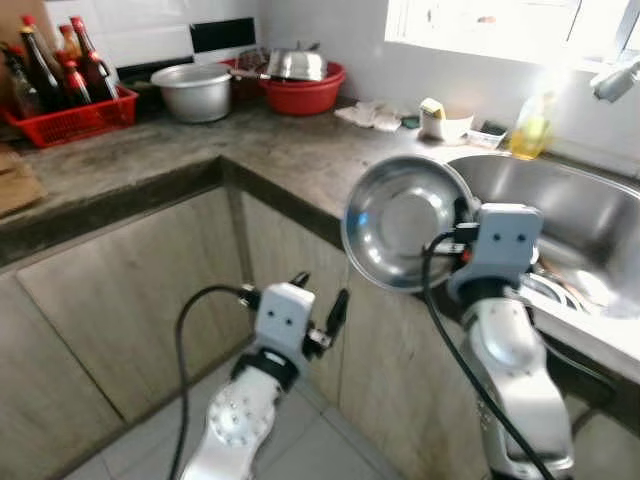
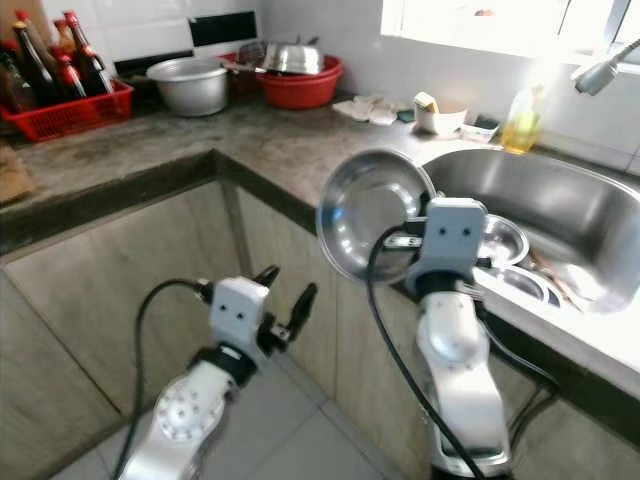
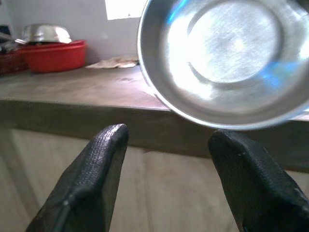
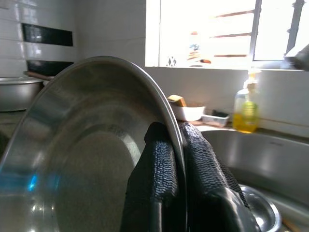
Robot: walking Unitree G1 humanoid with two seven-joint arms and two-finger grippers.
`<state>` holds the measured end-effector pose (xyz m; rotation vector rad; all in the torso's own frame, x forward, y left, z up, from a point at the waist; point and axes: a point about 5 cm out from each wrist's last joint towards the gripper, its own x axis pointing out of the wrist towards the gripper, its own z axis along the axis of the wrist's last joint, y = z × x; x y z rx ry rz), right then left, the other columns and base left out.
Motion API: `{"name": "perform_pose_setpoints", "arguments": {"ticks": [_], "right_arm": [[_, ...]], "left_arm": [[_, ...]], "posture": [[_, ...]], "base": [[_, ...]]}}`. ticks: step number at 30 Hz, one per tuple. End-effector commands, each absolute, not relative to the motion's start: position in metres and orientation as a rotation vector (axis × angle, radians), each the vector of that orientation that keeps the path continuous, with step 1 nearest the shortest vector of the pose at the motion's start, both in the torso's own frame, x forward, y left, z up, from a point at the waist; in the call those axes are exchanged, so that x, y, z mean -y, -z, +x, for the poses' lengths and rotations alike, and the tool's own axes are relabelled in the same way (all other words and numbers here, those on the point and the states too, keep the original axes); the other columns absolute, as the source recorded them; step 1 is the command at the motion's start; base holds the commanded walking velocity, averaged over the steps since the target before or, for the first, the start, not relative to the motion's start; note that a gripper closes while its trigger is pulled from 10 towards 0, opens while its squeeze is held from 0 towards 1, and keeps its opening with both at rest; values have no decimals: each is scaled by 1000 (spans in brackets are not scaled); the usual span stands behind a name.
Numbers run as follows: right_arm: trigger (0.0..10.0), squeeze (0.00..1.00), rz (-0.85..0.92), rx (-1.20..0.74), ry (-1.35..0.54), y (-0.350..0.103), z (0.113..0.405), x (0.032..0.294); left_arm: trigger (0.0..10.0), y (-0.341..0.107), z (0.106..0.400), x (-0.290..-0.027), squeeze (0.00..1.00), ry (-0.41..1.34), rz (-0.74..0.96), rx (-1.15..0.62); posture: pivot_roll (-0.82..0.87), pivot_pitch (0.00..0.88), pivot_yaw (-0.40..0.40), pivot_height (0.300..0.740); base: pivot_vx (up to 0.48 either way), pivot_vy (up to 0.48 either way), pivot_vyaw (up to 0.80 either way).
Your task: Kitchen organization
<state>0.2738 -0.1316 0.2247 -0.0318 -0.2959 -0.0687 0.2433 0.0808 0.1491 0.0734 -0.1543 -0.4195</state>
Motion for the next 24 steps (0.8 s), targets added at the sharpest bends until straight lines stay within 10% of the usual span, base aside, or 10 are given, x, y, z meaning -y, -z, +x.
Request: {"name": "perform_pose_setpoints", "arguments": {"ticks": [1,24], "right_arm": [[10000,0,-35,311,86,-229,274,136],[10000,0,-28,319,103,-232,274,138]], "left_arm": [[10000,-151,243,-75,0,438,64,158],[10000,-153,246,-73,0,453,78,166]], "posture": [[101,8,-36,740],[98,5,-29,740]], "base": [[0,401,-788],[12,64,-782]]}}
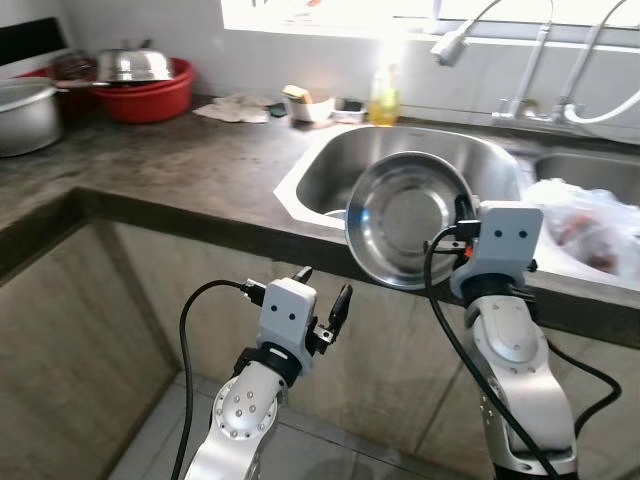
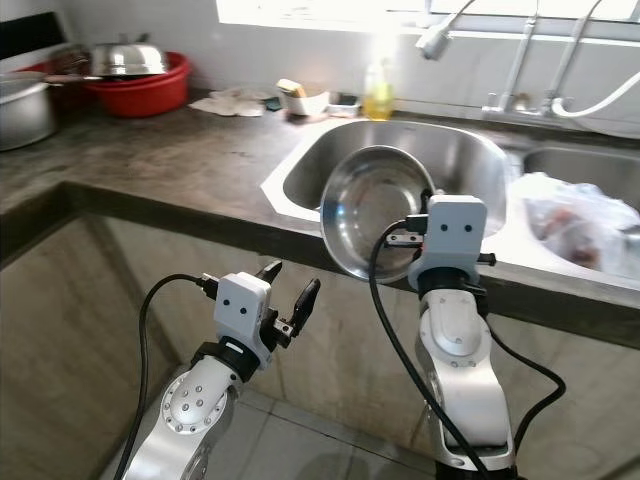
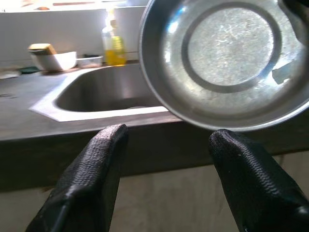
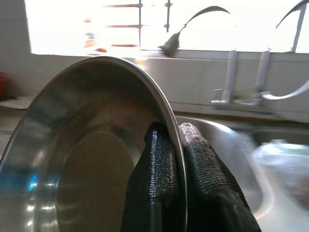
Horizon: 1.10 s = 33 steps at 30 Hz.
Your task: Kitchen organization
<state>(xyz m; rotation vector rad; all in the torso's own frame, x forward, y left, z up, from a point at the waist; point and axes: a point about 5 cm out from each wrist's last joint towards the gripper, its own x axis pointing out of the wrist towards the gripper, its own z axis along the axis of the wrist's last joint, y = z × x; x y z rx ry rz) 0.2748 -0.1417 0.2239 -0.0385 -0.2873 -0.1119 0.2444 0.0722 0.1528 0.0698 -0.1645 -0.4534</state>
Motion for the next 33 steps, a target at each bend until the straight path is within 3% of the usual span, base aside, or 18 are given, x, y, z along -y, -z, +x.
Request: {"name": "perform_pose_setpoints", "arguments": {"ticks": [1,33], "right_arm": [[10000,0,-28,319,103,-232,274,138],[10000,0,-53,336,106,-239,284,148]], "left_arm": [[10000,-153,246,-73,0,453,78,166],[10000,-152,246,-72,0,466,88,166]], "posture": [[98,5,-29,740],[98,0,-32,740]], "base": [[270,0,-781],[412,0,-24]]}}
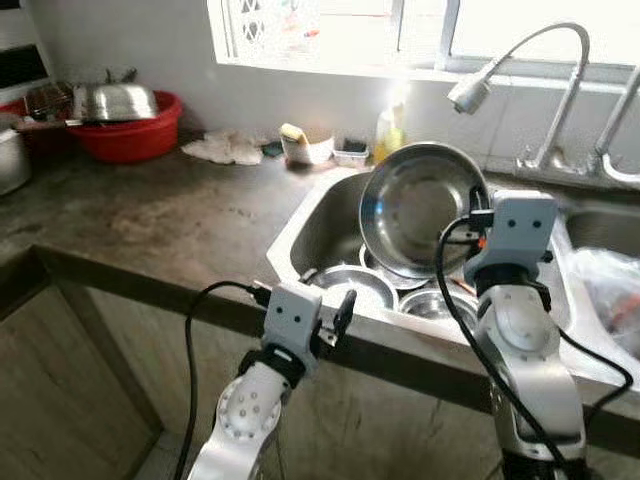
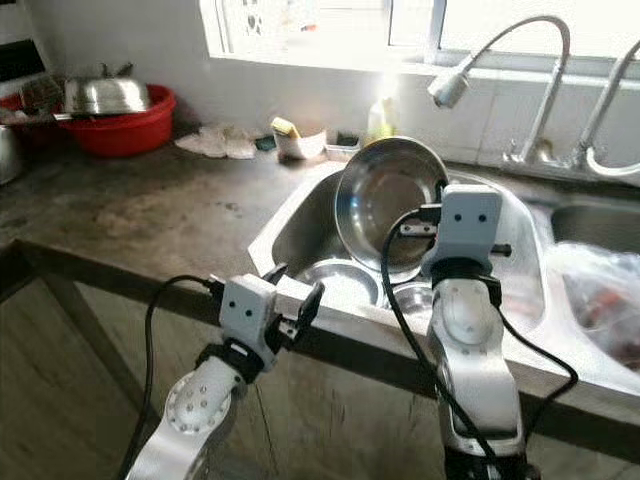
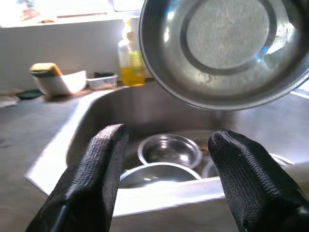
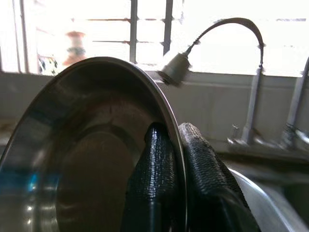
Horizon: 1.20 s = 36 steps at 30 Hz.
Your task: Kitchen organization
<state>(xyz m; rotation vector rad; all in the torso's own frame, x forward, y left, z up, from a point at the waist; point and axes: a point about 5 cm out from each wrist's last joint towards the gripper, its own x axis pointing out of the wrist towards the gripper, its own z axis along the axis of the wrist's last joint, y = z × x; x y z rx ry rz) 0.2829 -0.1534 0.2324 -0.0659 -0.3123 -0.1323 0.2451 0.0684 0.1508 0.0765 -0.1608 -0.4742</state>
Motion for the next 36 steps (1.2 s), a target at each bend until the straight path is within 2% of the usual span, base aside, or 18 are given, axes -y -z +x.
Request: {"name": "perform_pose_setpoints", "arguments": {"ticks": [1,5,14,18,26,35,36], "right_arm": [[10000,0,-50,311,98,-237,286,149],[10000,0,-75,201,80,-228,301,154],[10000,0,-192,135,127,-232,332,173],[10000,0,-220,-14,53,-214,352,172],[10000,0,-73,-127,40,-201,377,177],[10000,0,21,-259,4,-178,388,170],[10000,67,31,-275,-10,-174,388,168]], "left_arm": [[10000,-151,246,-73,0,458,86,158],[10000,-149,247,-72,0,457,81,138],[10000,-147,244,-70,0,459,71,129],[10000,-147,240,-71,0,453,66,127],[10000,-148,234,-74,0,429,64,116],[10000,-149,228,-77,0,402,58,98],[10000,-149,227,-79,0,392,58,97]], "posture": [[99,1,-33,740],[98,5,-36,740],[99,23,-49,740],[107,37,-56,740],[125,82,-76,740],[135,125,-96,740],[143,131,-106,740]], "base": [[266,0,0],[0,0,0],[0,0,0],[0,0,0],[0,0,0],[0,0,0],[0,0,0]]}}
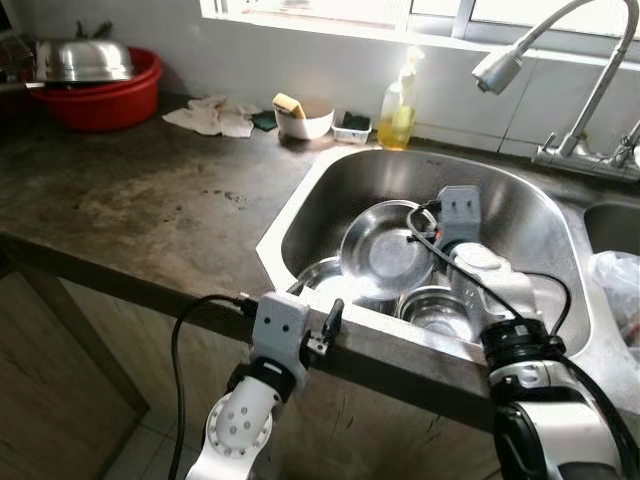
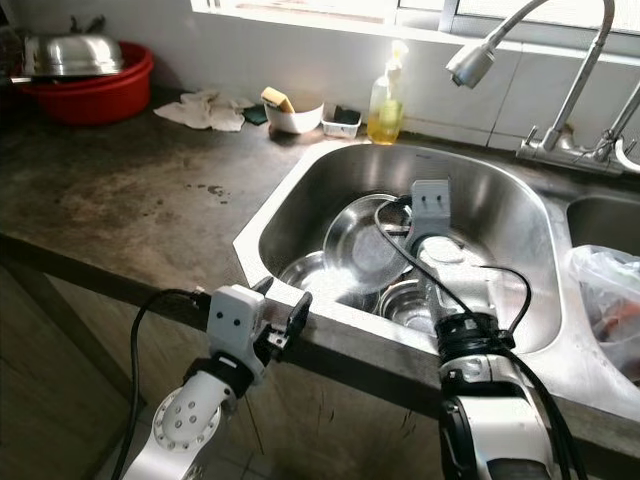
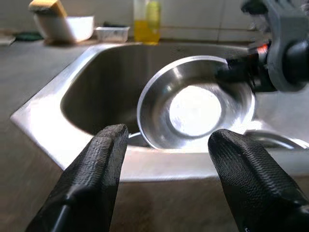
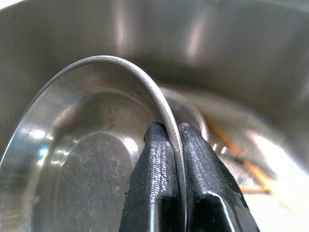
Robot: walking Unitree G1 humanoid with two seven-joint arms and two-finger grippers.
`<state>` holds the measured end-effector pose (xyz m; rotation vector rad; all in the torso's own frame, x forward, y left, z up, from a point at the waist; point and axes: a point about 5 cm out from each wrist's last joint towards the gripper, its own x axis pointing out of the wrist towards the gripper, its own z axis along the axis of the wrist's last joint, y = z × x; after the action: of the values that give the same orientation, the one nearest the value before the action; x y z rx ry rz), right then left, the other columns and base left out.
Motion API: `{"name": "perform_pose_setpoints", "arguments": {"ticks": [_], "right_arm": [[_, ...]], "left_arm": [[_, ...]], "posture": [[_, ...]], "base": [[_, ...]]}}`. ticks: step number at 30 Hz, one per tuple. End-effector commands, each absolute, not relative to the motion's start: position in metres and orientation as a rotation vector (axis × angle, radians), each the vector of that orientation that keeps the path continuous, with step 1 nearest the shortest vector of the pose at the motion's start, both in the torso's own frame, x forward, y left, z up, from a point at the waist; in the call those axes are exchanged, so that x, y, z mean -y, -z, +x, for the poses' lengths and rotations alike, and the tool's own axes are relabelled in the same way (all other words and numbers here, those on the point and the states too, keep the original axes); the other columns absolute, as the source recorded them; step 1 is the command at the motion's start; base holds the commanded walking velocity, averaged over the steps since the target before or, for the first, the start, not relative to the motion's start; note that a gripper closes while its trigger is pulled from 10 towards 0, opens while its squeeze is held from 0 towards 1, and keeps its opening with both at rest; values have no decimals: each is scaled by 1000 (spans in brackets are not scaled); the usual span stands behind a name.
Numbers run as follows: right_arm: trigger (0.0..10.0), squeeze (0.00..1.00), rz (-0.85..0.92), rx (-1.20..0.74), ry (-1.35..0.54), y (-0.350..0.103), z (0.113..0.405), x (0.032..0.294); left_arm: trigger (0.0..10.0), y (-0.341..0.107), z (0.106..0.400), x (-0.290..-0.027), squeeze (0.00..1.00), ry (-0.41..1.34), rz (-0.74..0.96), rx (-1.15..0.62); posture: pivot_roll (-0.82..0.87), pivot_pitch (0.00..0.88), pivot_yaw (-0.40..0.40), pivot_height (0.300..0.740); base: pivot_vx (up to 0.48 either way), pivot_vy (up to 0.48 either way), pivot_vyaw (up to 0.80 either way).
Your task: Kitchen organization
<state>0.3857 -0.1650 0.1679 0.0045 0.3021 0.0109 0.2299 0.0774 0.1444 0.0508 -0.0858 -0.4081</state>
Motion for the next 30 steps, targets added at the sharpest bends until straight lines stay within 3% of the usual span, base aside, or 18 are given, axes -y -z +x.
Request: {"name": "perform_pose_setpoints", "arguments": {"ticks": [1,2,3,4,5,6,16,17,19,20,25,30], "right_arm": [[10000,141,38,-288,-16,-171,388,166],[10000,373,43,-298,-21,-169,388,165],[10000,467,46,-310,-33,-166,388,164],[10000,847,32,-313,-46,-164,388,162],[10000,847,21,-313,-55,-163,388,161],[10000,1000,24,-315,-61,-162,388,160],[10000,1000,16,-235,-75,-172,385,159],[10000,435,12,-203,-74,-177,385,159],[10000,435,11,-170,-74,-182,384,158],[10000,0,-9,-122,-59,-188,383,159],[10000,0,-84,136,-59,-224,359,158],[10000,0,-145,249,-68,-235,335,157]], "left_arm": [[10000,-149,227,-80,0,385,60,95],[10000,-149,227,-81,0,379,61,92],[10000,-149,226,-81,0,378,61,90],[10000,-148,226,-81,0,377,62,87],[10000,-148,226,-81,0,378,62,85],[10000,-148,225,-80,0,378,59,83],[10000,-150,229,-80,0,373,66,93],[10000,-150,229,-80,0,373,68,95],[10000,-150,230,-80,0,372,70,96],[10000,-150,231,-81,0,367,73,100],[10000,-152,235,-82,0,373,89,117],[10000,-155,241,-81,0,393,96,137]], "posture": [[143,131,-106,740],[143,131,-106,740],[143,130,-113,740],[144,130,-115,740],[144,130,-115,740],[145,129,-114,740],[142,92,-114,740],[142,88,-114,740],[143,86,-113,740],[141,77,-109,740],[134,52,-93,740],[120,36,-78,740]], "base": [[0,0,0],[0,0,0],[0,0,0],[0,0,0],[0,0,0],[0,0,0],[0,0,0],[0,0,0],[0,0,0],[0,0,0],[0,0,0],[0,0,0]]}}
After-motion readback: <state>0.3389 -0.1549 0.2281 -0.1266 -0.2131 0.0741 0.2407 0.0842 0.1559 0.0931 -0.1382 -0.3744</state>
